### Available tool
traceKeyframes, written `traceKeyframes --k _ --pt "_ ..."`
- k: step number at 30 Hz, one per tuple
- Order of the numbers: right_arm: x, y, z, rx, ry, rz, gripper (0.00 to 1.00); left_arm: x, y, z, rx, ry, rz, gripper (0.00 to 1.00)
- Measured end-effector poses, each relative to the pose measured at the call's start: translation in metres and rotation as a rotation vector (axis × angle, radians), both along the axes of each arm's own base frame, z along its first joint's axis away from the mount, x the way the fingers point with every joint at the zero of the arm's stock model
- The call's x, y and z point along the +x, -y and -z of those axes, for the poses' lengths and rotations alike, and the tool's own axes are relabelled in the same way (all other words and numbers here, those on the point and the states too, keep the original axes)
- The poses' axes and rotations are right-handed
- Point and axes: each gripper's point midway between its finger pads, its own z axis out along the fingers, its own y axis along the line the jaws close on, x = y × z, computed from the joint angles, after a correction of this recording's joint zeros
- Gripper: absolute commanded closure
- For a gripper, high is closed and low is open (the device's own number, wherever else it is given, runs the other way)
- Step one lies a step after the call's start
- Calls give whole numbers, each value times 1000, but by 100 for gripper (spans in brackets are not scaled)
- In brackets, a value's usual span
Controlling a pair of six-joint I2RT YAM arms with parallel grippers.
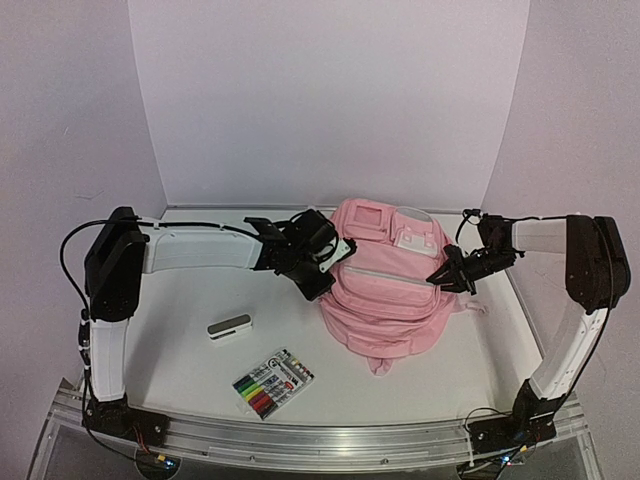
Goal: Pack the student bag
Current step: Zip the student bag at the center of the board.
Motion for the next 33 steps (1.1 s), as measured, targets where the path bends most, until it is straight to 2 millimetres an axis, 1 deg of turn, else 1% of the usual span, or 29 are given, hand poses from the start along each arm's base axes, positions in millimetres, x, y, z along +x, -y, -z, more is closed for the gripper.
traceKeyframes --k 4,9,10,14,18,25,33 --pt "0 0 0 -3 3 -5 100 7 -1 8 17 3 1 79" --pt "0 1 0 -8 5 -8 100 9 -2 8 25 8 15 97" --pt "-1 1 0 -10 4 -7 100 9 -2 8 24 7 13 99" --pt "-1 2 1 -18 0 -6 100 9 -6 4 17 -3 6 100" --pt "0 3 2 -24 -5 2 100 4 -6 -2 -9 -30 17 100" --pt "0 4 11 -26 -29 49 100 -14 -6 1 -37 -136 21 100" --pt "3 4 13 -20 -33 103 100 -38 -4 -6 -147 -277 -40 100"
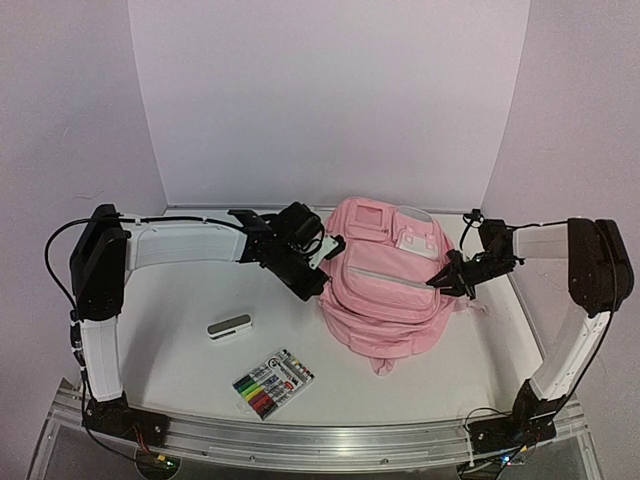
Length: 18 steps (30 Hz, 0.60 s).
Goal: Pack the student bag
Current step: Zip the student bag at the center of the board.
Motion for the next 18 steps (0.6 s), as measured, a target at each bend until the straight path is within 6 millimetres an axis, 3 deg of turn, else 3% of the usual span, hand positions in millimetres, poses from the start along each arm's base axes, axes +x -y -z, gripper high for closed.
traceKeyframes --k 7,11,14,18 --pt "5 0 2 2 0 50 100 -25 11 17 -142 -207 -88 100" --pt "8 -3 0 5 13 77 100 -57 21 23 -246 -381 -99 100" --pt "9 -7 2 -3 12 90 100 -68 29 14 -334 -441 -115 100" --pt "11 -12 3 -25 17 96 100 -69 32 -3 -412 -467 -136 100"
